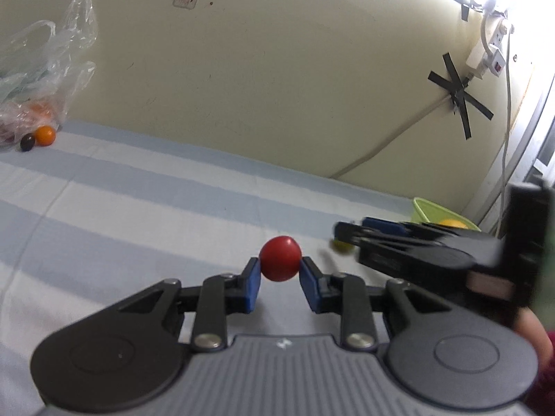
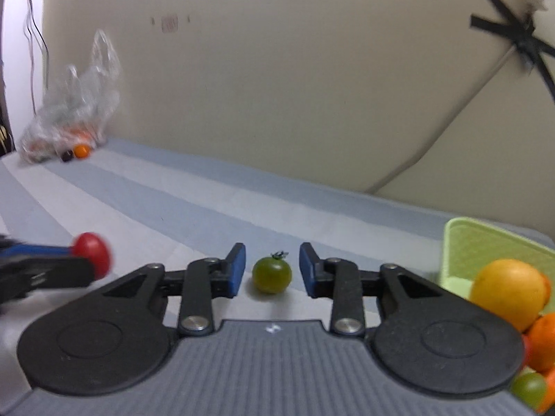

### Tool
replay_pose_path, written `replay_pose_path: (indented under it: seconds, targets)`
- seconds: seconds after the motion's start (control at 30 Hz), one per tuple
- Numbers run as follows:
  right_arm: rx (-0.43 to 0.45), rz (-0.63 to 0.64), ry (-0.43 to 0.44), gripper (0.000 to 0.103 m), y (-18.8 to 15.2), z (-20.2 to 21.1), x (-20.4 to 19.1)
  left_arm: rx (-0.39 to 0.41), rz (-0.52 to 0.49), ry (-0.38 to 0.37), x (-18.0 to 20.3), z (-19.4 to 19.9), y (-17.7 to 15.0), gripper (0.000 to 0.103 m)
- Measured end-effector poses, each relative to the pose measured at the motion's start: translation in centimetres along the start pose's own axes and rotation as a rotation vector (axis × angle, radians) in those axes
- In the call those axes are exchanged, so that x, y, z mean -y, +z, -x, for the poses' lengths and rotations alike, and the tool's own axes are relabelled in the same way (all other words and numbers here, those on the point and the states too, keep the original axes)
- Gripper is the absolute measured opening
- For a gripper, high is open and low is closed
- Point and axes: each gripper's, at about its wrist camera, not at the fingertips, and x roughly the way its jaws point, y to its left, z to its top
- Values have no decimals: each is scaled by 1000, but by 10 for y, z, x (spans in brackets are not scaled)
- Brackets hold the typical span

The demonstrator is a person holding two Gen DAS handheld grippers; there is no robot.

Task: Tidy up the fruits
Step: 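Grasp the last green tomato with the right gripper while the left gripper grasps the last red tomato, then carry both tomatoes into the green basket and open both grippers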

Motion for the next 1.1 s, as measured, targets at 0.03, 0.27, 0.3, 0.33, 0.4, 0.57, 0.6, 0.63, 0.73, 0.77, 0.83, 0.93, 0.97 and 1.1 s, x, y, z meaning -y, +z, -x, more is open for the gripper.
replay_pose_path:
  seconds: [0.03,0.27,0.3,0.33,0.4,0.57,0.6,0.63,0.73,0.77,0.83,0.93,0.97,1.1]
  targets:
    - [-28,-1,6,36,-1,-6,0,-4,-5,1,2,0,-2,25]
    - [47,-104,40,27,-18,51,19,-24,-47,-46,24,9,-3,25]
    - [68,-114,42,27,-24,65,23,-27,-60,-65,32,9,-2,25]
    - [90,-126,42,27,-30,80,27,-30,-72,-83,39,8,-1,26]
    - [143,-153,17,27,-45,112,40,-41,-117,-137,62,3,3,26]
    - [255,-175,-167,28,-70,154,78,-69,-222,-242,129,-27,19,26]
    - [258,-193,-194,28,-72,156,89,-67,-238,-254,140,-32,21,26]
    - [257,-220,-214,28,-73,156,101,-67,-258,-271,155,-41,25,26]
    - [269,-284,-262,30,-74,155,128,-96,-278,-296,183,-63,27,26]
    - [277,-304,-262,30,-76,155,136,-106,-287,-283,191,-73,27,27]
    - [303,-347,-252,31,-80,153,145,-109,-306,-246,199,-89,26,29]
    - [295,-387,-226,37,-85,142,155,-113,-320,-208,204,-99,29,33]
    - [291,-383,-227,47,-85,140,154,-104,-318,-203,204,-98,31,41]
    - [345,-398,-242,51,-86,148,154,-57,-288,-177,198,-85,40,44]
